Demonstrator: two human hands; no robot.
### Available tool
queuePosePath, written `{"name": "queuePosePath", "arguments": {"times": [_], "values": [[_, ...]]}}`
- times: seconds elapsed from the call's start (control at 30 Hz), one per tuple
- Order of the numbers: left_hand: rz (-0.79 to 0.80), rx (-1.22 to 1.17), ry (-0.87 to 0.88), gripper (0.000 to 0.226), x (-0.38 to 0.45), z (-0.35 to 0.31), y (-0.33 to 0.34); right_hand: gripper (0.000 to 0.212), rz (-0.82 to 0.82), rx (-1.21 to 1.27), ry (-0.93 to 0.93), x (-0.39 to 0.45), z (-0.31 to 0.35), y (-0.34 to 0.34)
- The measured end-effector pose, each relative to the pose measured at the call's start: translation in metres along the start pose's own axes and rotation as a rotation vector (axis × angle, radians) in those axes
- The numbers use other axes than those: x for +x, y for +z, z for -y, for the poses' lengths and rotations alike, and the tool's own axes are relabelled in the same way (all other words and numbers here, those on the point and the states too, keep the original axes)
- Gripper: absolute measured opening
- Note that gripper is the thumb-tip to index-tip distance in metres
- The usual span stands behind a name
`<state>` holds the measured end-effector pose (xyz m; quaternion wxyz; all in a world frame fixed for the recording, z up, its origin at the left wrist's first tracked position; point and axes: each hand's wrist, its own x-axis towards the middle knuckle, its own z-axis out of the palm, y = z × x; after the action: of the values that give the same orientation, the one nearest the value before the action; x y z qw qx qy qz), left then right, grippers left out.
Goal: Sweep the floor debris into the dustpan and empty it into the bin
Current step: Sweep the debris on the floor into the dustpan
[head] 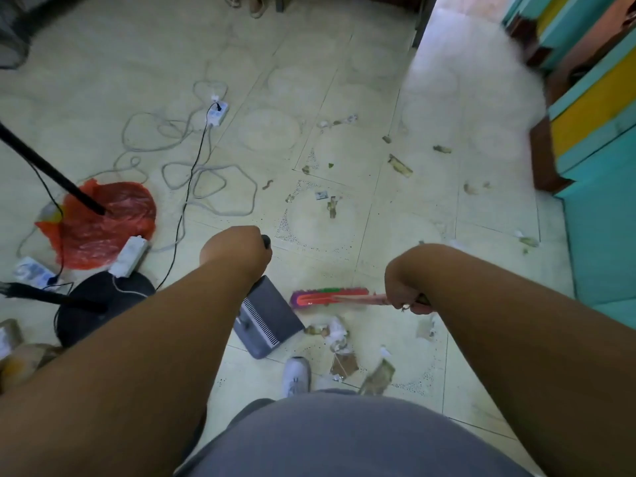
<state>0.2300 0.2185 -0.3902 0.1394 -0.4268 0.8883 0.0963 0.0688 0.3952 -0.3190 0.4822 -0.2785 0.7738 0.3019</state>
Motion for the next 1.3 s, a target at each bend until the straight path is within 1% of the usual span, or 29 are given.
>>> {"name": "queuePosePath", "arguments": {"times": [0.03,0.13,0.3,0.37,0.4,0.43,0.5,0.6,0.63,0.67,0.7,0.73,0.8,0.83,0.9,0.93,1.0,1.07,1.1,1.2,1.3], "values": [[0.001,0.0,0.001,0.027,-0.003,-0.002,0.001,0.03,0.042,0.002,0.017,-0.002,-0.005,0.003],[-0.002,0.013,0.019,0.026,-0.011,-0.01,0.003,0.043,0.135,0.018,0.044,-0.007,-0.019,0.015],[-0.016,0.05,0.082,0.024,-0.03,-0.041,0.002,0.044,0.124,0.032,0.057,-0.022,-0.055,0.04],[-0.038,0.06,0.118,0.02,-0.037,-0.058,0.001,0.04,0.119,0.085,0.074,-0.024,-0.073,0.05],[-0.047,0.066,0.134,0.019,-0.04,-0.067,-0.001,0.035,0.125,0.102,0.081,-0.026,-0.081,0.056],[-0.055,0.075,0.152,0.018,-0.042,-0.076,-0.002,0.029,0.116,0.119,0.094,-0.027,-0.09,0.062],[-0.066,0.084,0.177,0.022,-0.047,-0.092,-0.004,0.025,0.072,0.178,0.098,-0.029,-0.104,0.073],[-0.094,0.092,0.209,0.028,-0.057,-0.114,-0.007,0.018,-0.002,0.339,0.095,-0.025,-0.121,0.091],[-0.103,0.098,0.221,0.029,-0.06,-0.12,-0.007,0.013,-0.03,0.39,0.111,-0.022,-0.126,0.098],[-0.109,0.101,0.231,0.031,-0.064,-0.127,-0.009,0.013,-0.061,0.433,0.12,-0.02,-0.13,0.104],[-0.115,0.101,0.24,0.033,-0.067,-0.134,-0.011,0.02,-0.093,0.47,0.131,-0.014,-0.134,0.109],[-0.119,0.097,0.25,0.035,-0.068,-0.141,-0.013,0.022,-0.13,0.506,0.141,-0.011,-0.136,0.113],[-0.126,0.081,0.262,0.035,-0.068,-0.154,-0.016,0.013,-0.195,0.563,0.157,-0.008,-0.14,0.118],[-0.127,0.073,0.265,0.035,-0.066,-0.159,-0.016,0.014,-0.211,0.599,0.17,-0.004,-0.142,0.119],[-0.123,0.056,0.277,0.037,-0.058,-0.17,-0.017,0.009,-0.184,0.65,0.196,0.006,-0.144,0.118],[-0.115,0.044,0.288,0.038,-0.051,-0.175,-0.018,0.012,-0.183,0.682,0.21,0.014,-0.145,0.116],[-0.072,0.022,0.331,0.038,-0.035,-0.188,-0.021,0.007,-0.203,0.771,0.239,0.028,-0.146,0.108],[0.009,-0.01,0.397,0.03,-0.016,-0.203,-0.024,0.03,-0.257,0.86,0.252,0.044,-0.148,0.098],[0.047,-0.024,0.432,0.027,-0.006,-0.21,-0.026,0.035,-0.285,0.906,0.256,0.051,-0.149,0.092],[0.141,-0.012,0.54,0.029,0.021,-0.225,-0.027,0.032,-0.319,0.99,0.262,0.075,-0.152,0.07],[0.216,-0.037,0.599,0.026,0.043,-0.234,-0.021,0.028,-0.281,1.07,0.346,0.102,-0.157,0.047]]}}
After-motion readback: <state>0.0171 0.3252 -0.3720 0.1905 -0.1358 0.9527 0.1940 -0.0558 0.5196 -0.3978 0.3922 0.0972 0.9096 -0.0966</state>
